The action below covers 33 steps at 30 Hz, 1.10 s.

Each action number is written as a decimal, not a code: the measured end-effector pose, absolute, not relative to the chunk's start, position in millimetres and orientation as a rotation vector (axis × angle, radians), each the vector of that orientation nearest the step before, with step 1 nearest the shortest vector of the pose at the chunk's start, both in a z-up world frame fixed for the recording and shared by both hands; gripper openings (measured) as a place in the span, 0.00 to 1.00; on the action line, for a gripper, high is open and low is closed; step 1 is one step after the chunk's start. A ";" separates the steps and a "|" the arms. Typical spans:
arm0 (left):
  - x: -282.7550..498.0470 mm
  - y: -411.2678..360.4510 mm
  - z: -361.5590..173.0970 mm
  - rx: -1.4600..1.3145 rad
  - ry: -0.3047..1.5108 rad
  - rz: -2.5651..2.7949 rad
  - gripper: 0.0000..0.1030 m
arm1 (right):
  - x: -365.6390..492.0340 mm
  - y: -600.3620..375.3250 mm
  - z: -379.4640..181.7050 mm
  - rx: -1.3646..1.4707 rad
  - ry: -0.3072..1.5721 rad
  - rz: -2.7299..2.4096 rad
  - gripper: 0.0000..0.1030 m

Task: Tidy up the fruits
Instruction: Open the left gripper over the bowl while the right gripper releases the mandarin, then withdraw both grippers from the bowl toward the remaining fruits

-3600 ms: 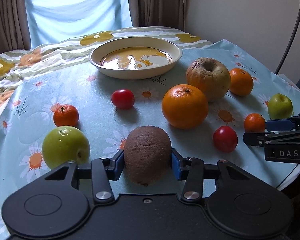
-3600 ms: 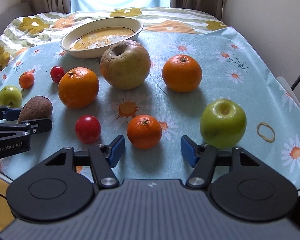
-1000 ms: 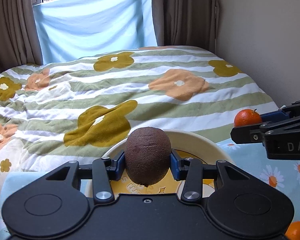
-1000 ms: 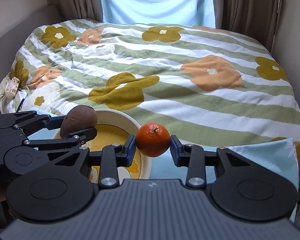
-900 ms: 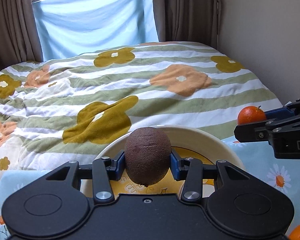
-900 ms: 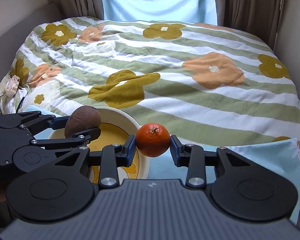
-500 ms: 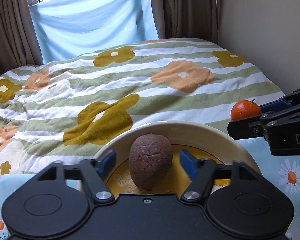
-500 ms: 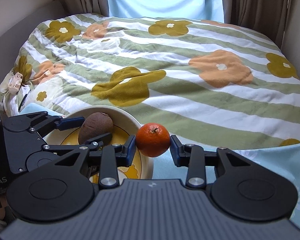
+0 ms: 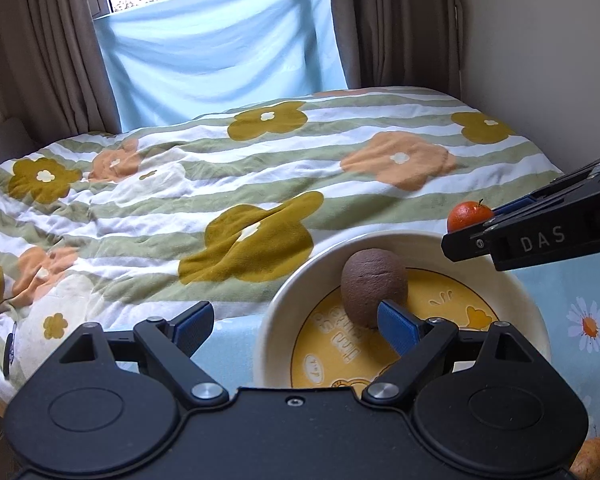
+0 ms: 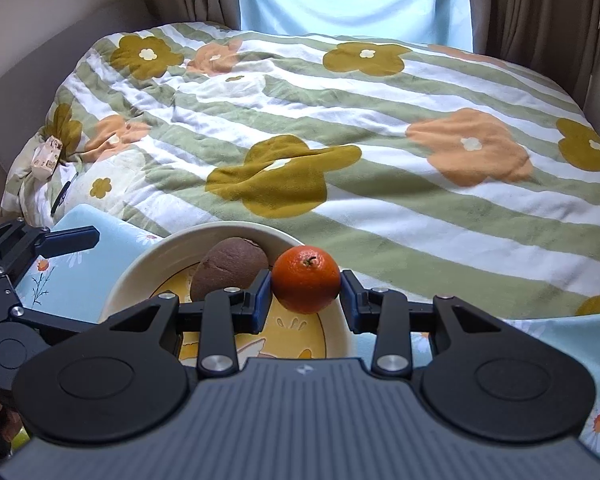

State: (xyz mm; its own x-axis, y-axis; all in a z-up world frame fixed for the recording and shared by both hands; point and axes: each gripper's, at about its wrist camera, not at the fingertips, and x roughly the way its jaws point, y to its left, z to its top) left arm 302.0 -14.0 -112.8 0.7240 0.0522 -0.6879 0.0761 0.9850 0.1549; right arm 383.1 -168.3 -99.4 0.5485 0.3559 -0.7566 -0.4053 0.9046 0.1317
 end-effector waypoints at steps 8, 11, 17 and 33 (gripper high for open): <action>289.6 6.1 -102.3 0.149 0.766 0.008 0.89 | 380.4 -145.0 -115.6 -0.108 0.915 0.484 0.50; 285.8 8.8 -99.1 0.144 0.763 0.008 0.89 | 379.6 -141.4 -120.0 -0.134 0.921 0.481 0.50; 278.5 12.9 -95.0 0.134 0.752 0.012 0.89 | 373.4 -140.7 -114.0 -0.147 0.874 0.494 0.92; 236.3 18.7 -45.3 0.115 0.661 -0.006 0.89 | 325.3 -165.1 -57.1 -0.082 0.788 0.390 1.00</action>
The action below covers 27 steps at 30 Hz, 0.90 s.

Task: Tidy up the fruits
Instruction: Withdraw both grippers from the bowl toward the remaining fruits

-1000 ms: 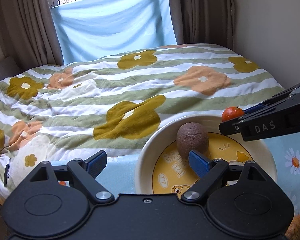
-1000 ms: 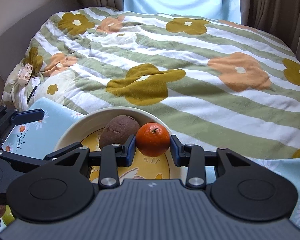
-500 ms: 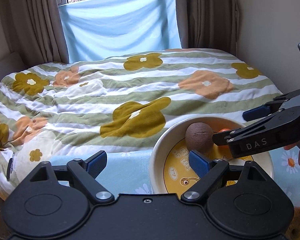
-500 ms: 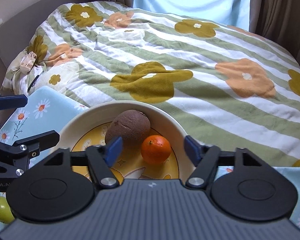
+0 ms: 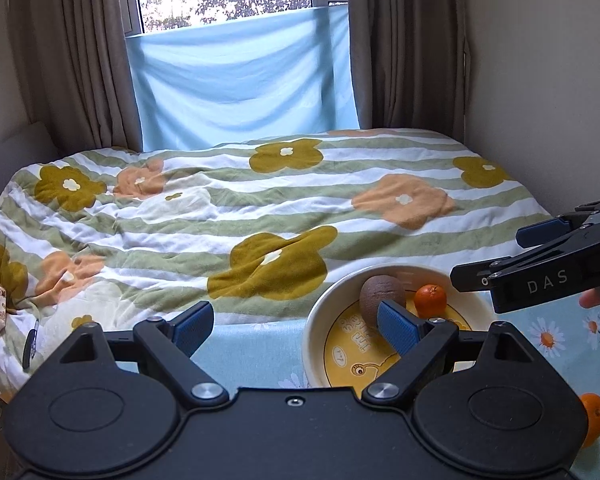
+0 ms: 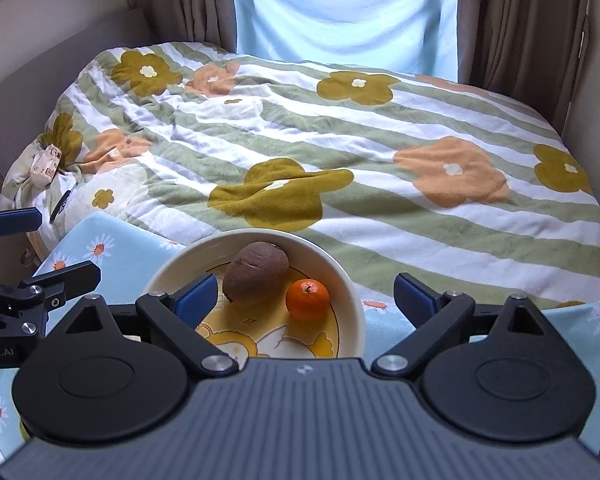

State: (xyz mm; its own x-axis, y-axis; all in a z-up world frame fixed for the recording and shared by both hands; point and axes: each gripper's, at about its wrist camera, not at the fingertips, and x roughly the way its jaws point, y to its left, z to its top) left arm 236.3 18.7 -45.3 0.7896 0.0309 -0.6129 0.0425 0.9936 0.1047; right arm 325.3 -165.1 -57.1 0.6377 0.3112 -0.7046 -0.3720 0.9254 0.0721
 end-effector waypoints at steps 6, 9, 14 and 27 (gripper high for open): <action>206.5 23.2 -19.9 0.097 0.603 0.000 0.89 | 287.0 -174.2 -27.2 -0.069 0.747 0.346 1.00; 188.0 27.1 -7.9 0.091 0.573 0.002 0.89 | 264.7 -178.8 -13.3 -0.065 0.726 0.322 1.00; 156.5 34.3 6.7 0.087 0.539 0.001 0.89 | 225.4 -182.0 7.0 -0.055 0.697 0.282 1.00; 82.4 56.4 7.5 0.058 0.515 -0.050 0.89 | 121.6 -177.5 22.9 0.002 0.656 0.153 1.00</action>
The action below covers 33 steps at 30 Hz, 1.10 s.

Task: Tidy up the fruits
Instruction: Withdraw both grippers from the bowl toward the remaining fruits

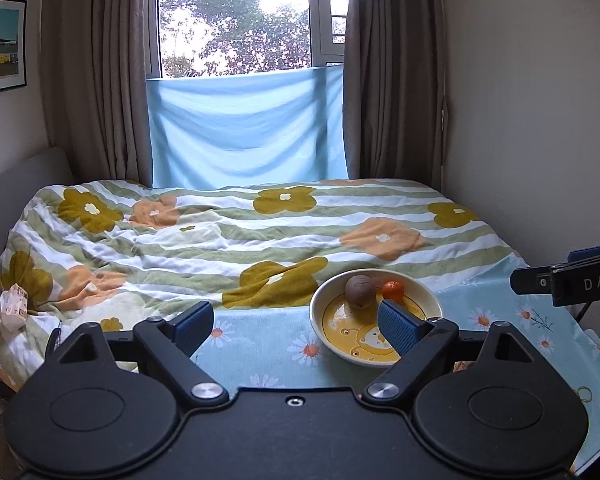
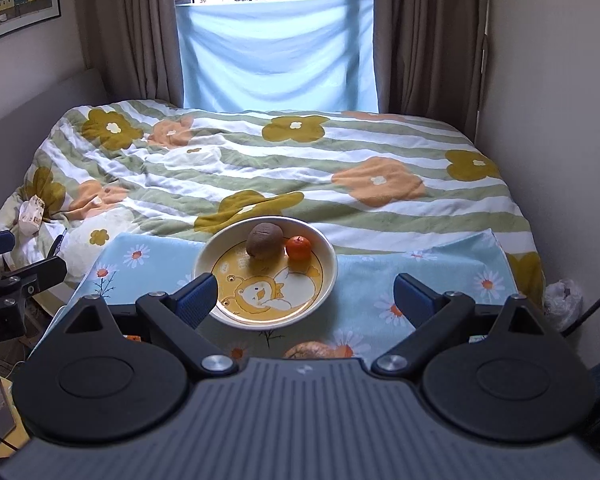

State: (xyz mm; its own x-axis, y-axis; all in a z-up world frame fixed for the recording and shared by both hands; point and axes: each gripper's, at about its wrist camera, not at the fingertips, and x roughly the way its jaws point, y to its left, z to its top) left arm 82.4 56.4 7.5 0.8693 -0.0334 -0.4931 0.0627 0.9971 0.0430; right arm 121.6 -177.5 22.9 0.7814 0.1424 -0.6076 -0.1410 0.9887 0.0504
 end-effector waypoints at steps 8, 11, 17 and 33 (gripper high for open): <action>58.3 64.9 -14.2 0.060 0.544 -0.057 0.89 | 92.3 -176.7 2.3 0.022 0.662 0.089 1.00; 56.0 66.6 -27.5 0.046 0.578 -0.047 0.89 | 89.3 -175.6 -12.0 0.023 0.681 0.090 1.00; 57.5 64.8 -59.3 0.020 0.642 -0.010 0.89 | 93.5 -175.7 -46.7 0.006 0.730 0.110 1.00; 80.7 38.4 -127.7 -0.019 0.776 0.156 0.87 | 137.2 -204.9 -112.1 -0.262 0.716 0.367 1.00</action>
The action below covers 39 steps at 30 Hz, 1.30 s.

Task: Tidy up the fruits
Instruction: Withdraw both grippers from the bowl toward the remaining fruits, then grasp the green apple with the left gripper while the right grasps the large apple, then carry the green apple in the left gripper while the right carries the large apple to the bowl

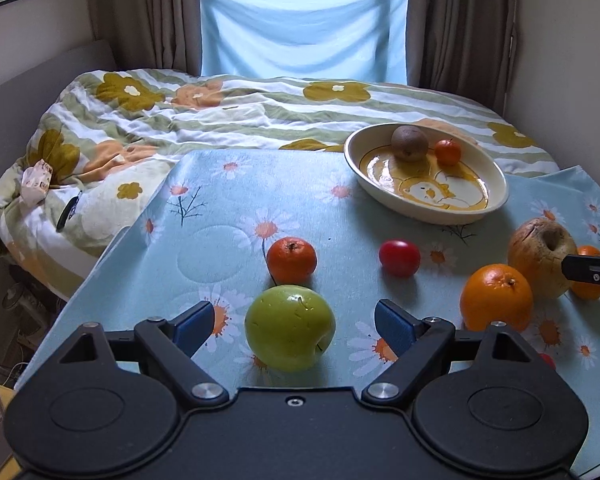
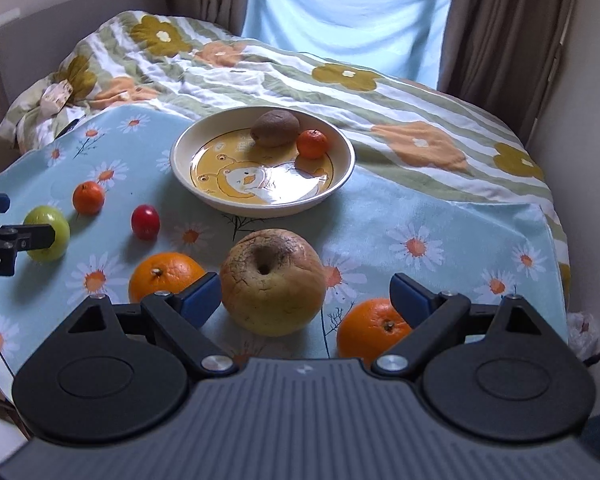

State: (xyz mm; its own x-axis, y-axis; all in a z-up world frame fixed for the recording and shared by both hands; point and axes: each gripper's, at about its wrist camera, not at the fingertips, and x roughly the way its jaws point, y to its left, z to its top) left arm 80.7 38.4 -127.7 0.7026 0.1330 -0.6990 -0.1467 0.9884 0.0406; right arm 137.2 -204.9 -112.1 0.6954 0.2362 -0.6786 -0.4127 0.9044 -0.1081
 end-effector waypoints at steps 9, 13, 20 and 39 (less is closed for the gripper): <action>95.0 32.0 -147.7 -0.035 0.818 0.217 0.80 | 145.9 -206.4 -135.5 -0.390 0.705 0.533 0.97; 98.4 29.3 -151.3 -0.028 0.826 0.229 0.75 | 147.0 -205.6 -140.6 -0.416 0.701 0.581 0.95; 102.5 30.8 -156.4 -0.016 0.847 0.268 0.61 | 150.5 -203.0 -147.2 -0.438 0.698 0.616 0.90; 80.0 26.0 -155.0 0.001 0.860 0.226 0.59 | 159.6 -203.2 -154.7 -0.439 0.686 0.677 0.85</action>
State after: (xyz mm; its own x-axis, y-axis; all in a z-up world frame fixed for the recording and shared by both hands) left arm 80.0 26.0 -155.0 0.6303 0.1980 -0.7507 -0.1970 0.9761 0.0921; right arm 159.6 -203.2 -154.7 0.5771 0.4204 -0.7002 -0.6943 0.7040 -0.1496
